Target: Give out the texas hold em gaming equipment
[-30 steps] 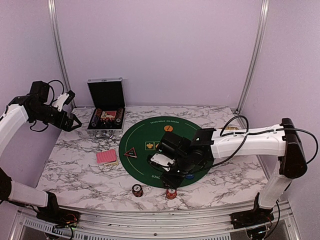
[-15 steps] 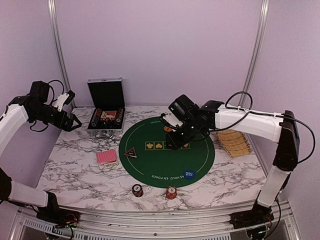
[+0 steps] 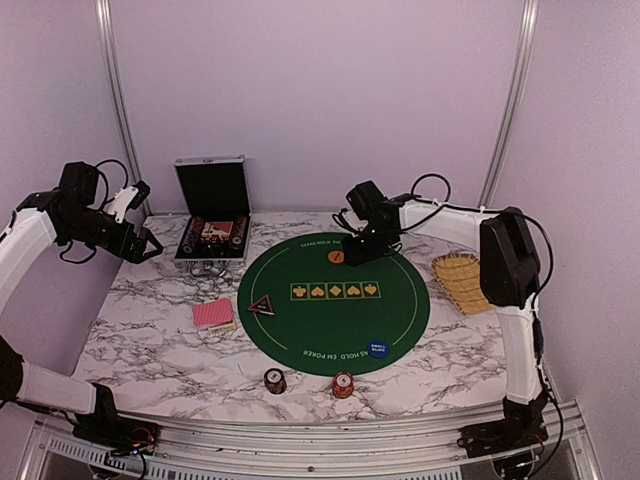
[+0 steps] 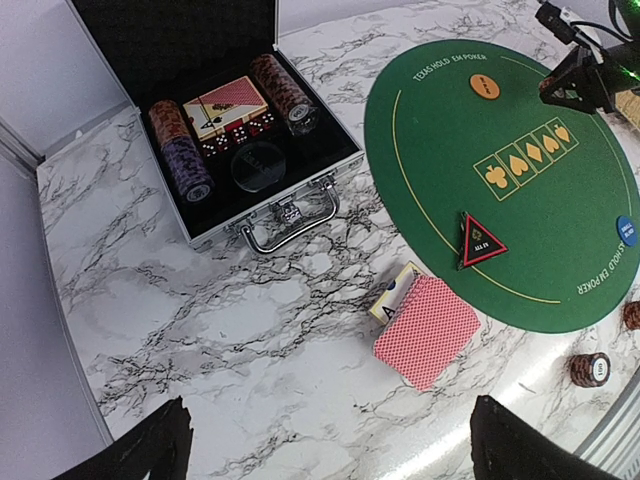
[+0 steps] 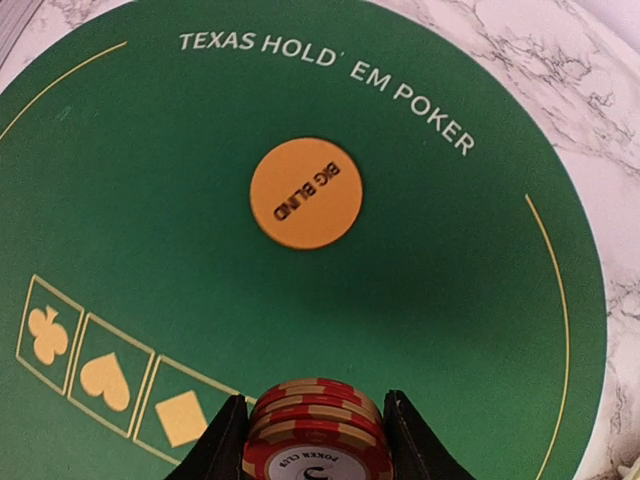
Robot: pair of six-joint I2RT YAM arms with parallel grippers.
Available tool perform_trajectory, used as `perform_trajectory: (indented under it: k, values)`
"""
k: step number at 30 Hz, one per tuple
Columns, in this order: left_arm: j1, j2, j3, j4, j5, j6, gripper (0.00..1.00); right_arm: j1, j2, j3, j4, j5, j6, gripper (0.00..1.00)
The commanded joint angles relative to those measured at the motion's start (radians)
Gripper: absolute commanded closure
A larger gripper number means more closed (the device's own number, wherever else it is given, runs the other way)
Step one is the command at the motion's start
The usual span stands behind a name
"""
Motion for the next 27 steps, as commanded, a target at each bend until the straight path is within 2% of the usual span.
perform_trajectory:
  k: [1,8,18,22,27]
  values:
    - [0.001,-0.017,0.004,-0.028,-0.005,0.011,0.01,-0.025,0.087,0.113,0.027,0.011,-0.019,0.91]
    - [0.001,-0.019,0.004,-0.029,-0.013,0.013,0.01,-0.031,0.192,0.191,0.028,0.005,-0.017,0.91]
    - [0.001,-0.044,-0.005,-0.047,-0.027,0.017,0.01,-0.037,0.227,0.187,0.036,0.03,-0.031,0.9]
    - [0.001,-0.043,-0.008,-0.05,-0.026,0.022,0.01,-0.04,0.238,0.197,0.03,0.036,-0.043,0.85]
    - [0.001,-0.032,0.007,-0.052,-0.011,0.015,0.01,-0.042,0.235,0.199,0.021,0.036,-0.042,0.7]
